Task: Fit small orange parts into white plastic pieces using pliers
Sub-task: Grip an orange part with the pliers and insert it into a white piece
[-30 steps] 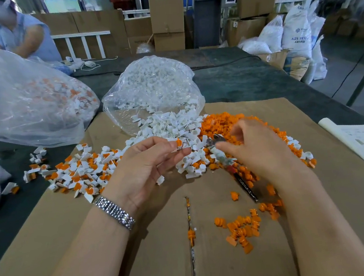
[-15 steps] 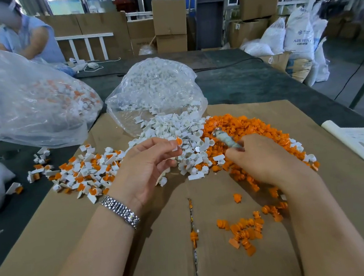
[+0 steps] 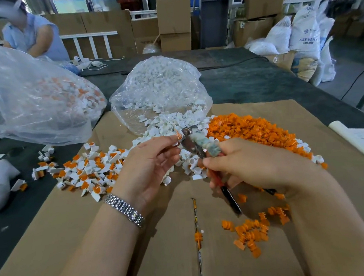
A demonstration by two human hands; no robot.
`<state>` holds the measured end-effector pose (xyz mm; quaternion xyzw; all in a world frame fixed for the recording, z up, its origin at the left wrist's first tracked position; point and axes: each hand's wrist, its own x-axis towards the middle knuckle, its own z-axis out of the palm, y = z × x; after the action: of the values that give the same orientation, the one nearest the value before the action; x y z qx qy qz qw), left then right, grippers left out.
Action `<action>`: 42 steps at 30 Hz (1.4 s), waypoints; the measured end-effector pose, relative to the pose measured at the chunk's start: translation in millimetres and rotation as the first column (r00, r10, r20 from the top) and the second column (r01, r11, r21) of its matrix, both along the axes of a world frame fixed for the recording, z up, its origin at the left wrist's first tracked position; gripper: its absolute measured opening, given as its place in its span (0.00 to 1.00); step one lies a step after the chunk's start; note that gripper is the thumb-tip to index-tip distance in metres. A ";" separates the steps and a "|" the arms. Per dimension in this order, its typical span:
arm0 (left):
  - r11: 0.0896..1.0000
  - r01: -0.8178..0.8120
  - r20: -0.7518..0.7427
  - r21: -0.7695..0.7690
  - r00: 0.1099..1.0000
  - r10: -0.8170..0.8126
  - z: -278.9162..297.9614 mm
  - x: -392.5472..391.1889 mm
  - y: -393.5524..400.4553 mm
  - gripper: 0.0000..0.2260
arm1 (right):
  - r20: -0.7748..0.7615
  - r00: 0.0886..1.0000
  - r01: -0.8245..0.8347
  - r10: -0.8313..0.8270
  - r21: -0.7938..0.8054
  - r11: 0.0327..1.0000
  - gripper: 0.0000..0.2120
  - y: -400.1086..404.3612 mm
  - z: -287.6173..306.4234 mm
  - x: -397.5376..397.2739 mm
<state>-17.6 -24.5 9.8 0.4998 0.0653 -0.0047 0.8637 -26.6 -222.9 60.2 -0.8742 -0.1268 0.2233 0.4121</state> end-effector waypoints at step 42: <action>0.960 0.014 0.104 0.280 0.994 -0.044 4.4 -8.8 5.5 0.09 | 0.328 0.925 0.198 -0.191 0.012 0.980 0.25 -13.5 -16.4 13.0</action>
<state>-26.4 -19.0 14.2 0.6169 0.0107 0.0192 0.7868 -13.5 -236.4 43.8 -0.9117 -0.1041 0.0342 0.3960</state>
